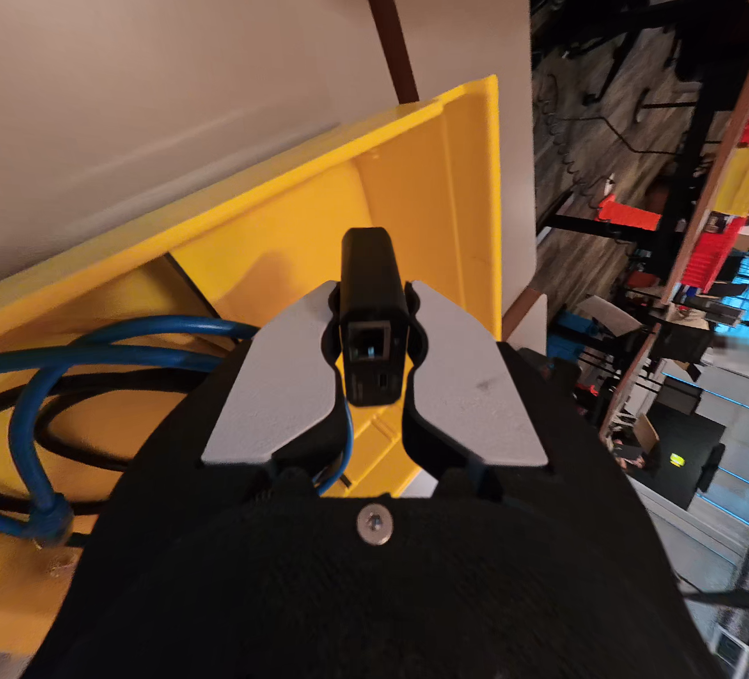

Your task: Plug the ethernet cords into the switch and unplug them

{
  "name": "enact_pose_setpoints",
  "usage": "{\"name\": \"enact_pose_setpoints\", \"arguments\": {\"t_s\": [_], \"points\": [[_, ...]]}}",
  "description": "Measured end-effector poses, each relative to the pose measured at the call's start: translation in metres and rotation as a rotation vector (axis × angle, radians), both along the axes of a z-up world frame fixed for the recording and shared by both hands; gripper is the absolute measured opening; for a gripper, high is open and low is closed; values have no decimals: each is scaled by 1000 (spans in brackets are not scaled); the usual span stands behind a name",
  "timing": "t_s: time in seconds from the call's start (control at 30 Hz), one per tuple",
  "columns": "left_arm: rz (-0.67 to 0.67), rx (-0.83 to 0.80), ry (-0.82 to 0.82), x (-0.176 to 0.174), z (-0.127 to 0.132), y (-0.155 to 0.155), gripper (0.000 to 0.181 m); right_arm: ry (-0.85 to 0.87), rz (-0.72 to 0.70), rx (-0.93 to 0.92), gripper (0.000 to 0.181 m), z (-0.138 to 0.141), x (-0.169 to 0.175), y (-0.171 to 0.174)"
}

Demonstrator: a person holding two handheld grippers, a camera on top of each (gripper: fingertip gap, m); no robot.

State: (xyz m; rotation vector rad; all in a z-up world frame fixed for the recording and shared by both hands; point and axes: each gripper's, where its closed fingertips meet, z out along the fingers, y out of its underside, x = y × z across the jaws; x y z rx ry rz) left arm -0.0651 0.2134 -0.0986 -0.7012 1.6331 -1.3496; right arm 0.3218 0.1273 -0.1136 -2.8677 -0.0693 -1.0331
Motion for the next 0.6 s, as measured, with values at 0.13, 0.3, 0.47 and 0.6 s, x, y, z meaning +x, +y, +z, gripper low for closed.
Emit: {"name": "enact_pose_setpoints", "arguments": {"t_s": [0.13,0.3,0.47,0.6], "points": [[-1,-11,1,0,1,1,57,-11,-23,53,43,6,7,-1],[-3,13,5,1,-2,-2,57,35,-70,290,52,34,4,-5],[6,17,12,1,-3,-1,57,3,-191,496,68,61,-26,-60],[16,14,18,2,-3,0,57,113,-307,831,80,44,-98,-113]]}}
